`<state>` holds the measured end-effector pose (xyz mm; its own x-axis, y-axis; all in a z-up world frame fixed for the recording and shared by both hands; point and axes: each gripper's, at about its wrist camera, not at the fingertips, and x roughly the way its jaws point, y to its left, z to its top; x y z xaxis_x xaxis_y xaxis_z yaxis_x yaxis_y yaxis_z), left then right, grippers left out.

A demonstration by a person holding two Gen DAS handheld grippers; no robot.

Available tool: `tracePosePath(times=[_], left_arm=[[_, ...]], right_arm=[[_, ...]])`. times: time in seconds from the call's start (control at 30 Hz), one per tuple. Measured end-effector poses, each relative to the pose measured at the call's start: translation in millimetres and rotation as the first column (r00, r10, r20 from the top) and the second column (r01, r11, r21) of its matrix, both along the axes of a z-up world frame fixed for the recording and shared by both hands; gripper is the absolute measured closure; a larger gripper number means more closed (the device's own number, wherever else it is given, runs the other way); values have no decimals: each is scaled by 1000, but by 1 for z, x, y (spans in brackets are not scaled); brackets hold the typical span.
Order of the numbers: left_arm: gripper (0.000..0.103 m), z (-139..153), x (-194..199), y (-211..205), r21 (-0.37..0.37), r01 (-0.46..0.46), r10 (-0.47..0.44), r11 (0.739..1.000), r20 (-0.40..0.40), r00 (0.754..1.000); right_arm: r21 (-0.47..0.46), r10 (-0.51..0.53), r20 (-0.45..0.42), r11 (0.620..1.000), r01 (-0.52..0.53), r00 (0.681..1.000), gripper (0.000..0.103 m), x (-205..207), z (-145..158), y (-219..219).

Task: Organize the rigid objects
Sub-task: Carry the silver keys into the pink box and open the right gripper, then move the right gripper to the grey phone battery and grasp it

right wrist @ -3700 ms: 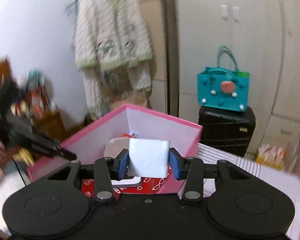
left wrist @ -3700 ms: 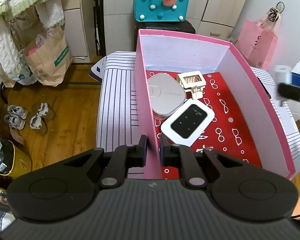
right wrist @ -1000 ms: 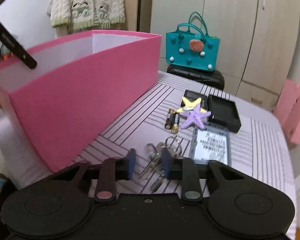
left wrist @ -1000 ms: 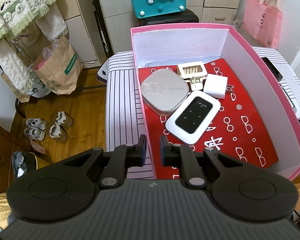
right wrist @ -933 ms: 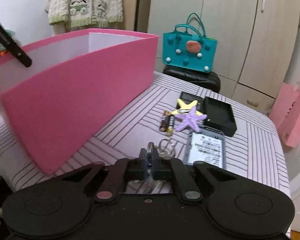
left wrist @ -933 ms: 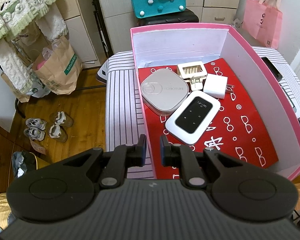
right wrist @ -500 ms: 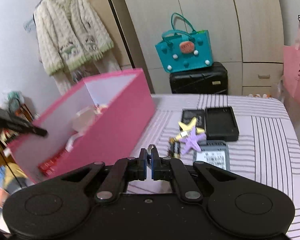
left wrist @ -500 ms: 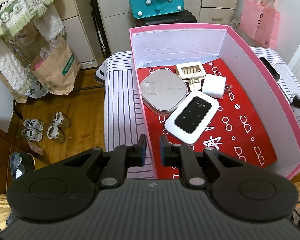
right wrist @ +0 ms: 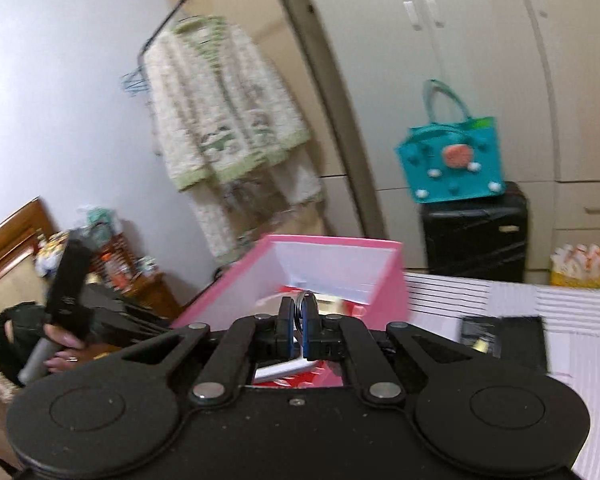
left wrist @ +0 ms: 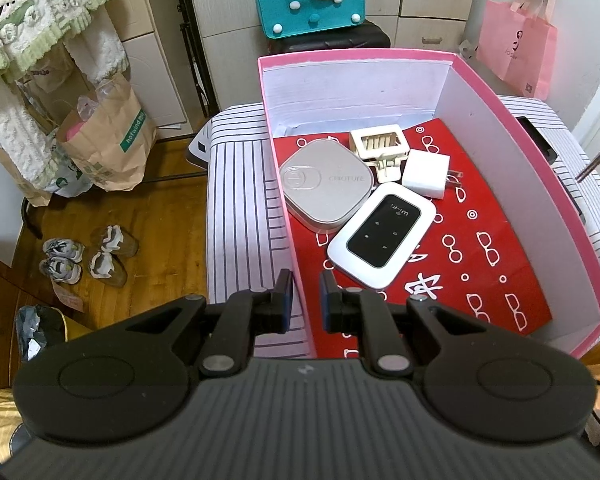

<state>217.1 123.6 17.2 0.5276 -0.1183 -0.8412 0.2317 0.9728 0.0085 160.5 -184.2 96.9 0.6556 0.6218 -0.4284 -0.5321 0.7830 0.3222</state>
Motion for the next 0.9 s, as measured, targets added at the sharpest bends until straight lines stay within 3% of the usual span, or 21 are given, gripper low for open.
tracePosePath(times=[0.27,0.6,0.7,0.8,0.9], left_arm=[[90,0,0,0,-7,5,-5,1000,0,1000],[90,-1,0,1,-17,12,-12,1000,1,1000],[90,-1,0,3,-23,13,-13,1000,-3,1000],[90,0,1,3,-22,16,-17,1000,-6,1000],[91,-1,1,2,-21,16,-16,1000,-4,1000]], right_arm=[[-1,147,-90,989,-148,985,97,17,-20,51],[-138,101,-183,982,-127,978,98,52,-64,80],[-193,84,-146,975,-111,986,97,50,-63,80],[-293,47,-43,954,-57,998,94,38,-55,82],[-335,3,14,942,2,1000,93,27,-45,72]])
